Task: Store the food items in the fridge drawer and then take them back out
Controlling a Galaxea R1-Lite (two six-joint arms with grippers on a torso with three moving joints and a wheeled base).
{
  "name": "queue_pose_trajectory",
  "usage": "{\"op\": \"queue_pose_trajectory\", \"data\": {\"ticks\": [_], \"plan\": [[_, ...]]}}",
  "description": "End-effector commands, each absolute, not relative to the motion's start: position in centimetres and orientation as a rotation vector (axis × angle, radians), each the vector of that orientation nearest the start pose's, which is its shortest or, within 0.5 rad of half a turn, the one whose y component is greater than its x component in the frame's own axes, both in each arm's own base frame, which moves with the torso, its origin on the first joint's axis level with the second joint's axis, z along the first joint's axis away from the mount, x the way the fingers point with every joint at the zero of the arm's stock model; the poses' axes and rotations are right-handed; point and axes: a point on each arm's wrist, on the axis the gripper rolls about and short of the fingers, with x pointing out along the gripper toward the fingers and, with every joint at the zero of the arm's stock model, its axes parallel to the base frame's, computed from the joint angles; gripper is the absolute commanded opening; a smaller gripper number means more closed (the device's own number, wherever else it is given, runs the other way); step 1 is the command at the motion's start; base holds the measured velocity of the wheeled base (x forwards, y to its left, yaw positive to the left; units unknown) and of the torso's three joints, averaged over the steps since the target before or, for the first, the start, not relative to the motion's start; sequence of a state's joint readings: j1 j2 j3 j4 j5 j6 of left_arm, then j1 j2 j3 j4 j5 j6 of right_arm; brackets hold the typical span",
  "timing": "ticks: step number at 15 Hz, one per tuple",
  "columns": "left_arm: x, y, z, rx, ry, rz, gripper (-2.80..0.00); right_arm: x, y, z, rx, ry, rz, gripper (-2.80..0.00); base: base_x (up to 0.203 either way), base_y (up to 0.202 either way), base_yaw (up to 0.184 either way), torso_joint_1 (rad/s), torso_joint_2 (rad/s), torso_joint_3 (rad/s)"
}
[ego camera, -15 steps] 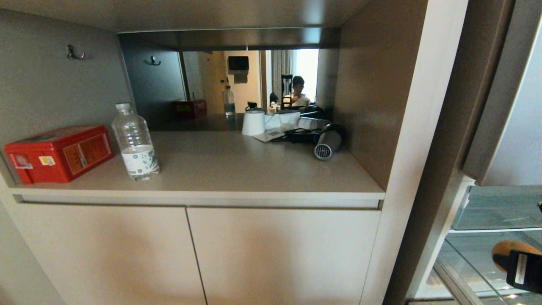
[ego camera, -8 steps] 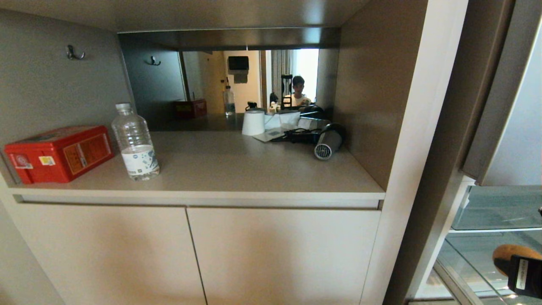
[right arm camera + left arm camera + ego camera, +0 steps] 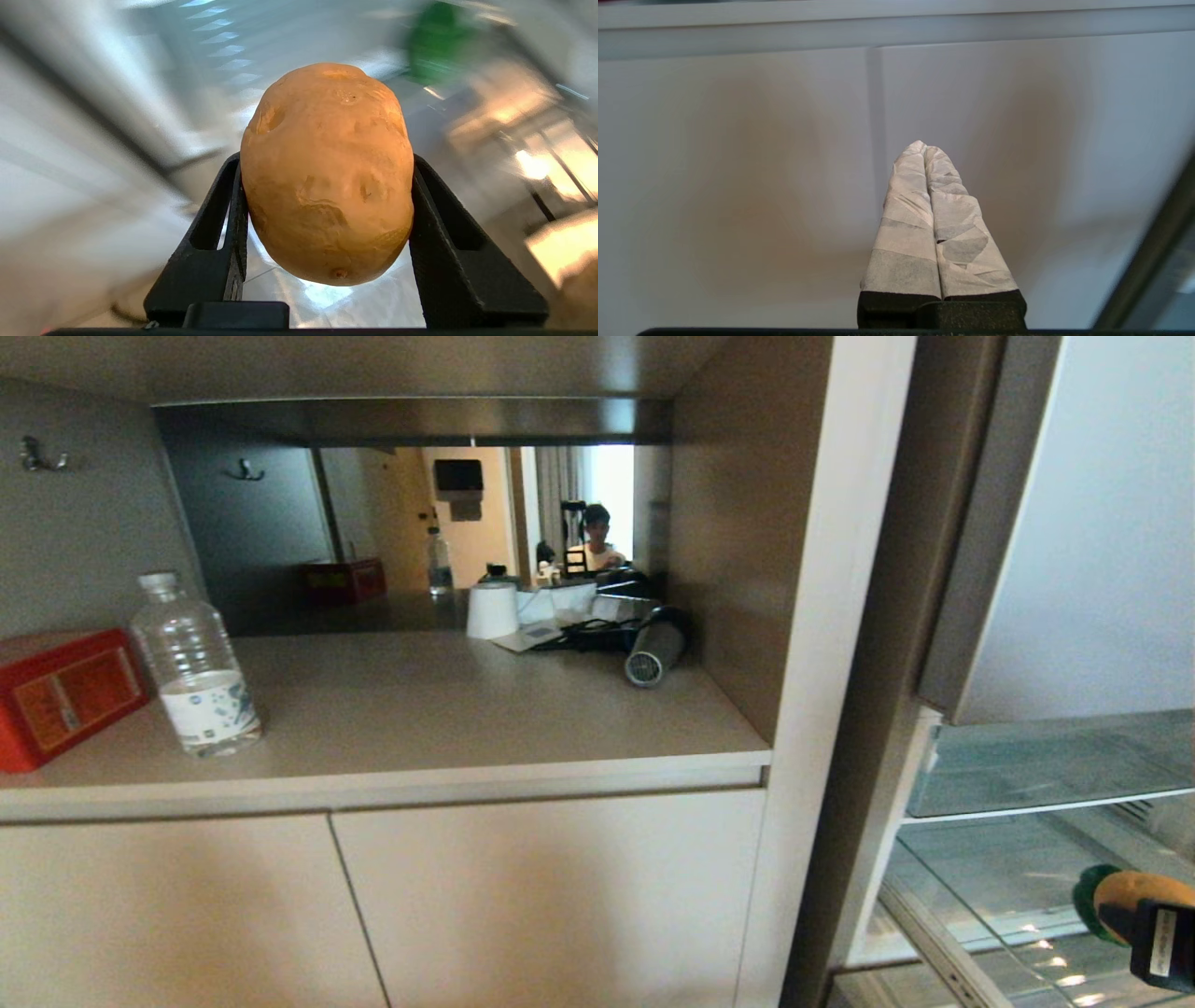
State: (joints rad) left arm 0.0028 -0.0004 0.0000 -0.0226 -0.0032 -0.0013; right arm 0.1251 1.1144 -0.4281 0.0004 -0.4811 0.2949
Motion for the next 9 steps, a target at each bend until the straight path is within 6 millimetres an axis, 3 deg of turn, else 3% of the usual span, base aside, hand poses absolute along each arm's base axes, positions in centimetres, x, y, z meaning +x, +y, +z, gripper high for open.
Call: {"op": "queue_pose_trajectory", "data": {"ticks": [1, 5, 9], "plan": [[-2.2, 0.0, 7.5, -0.001, -0.012, 0.000, -2.80, 12.6, 0.5, 15.6, 0.080, 0.585, -0.434, -2.80, -0.001, 0.003, -0.180, -0.004, -0.01, 0.000], [-2.2, 0.0, 7.5, -0.001, -0.012, 0.000, -2.80, 12.7, 0.6, 15.8, 0.059, 0.585, -0.422, -2.80, -0.001, 0.008, -0.173, 0.001, 0.00, 0.001], [-2.2, 0.0, 7.5, -0.001, -0.012, 0.000, -2.80, 14.4, 0.9, 16.2, 0.035, 0.615, -0.360, -2.80, -0.001, 0.005, -0.177, 0.003, 0.00, 0.001]]}}
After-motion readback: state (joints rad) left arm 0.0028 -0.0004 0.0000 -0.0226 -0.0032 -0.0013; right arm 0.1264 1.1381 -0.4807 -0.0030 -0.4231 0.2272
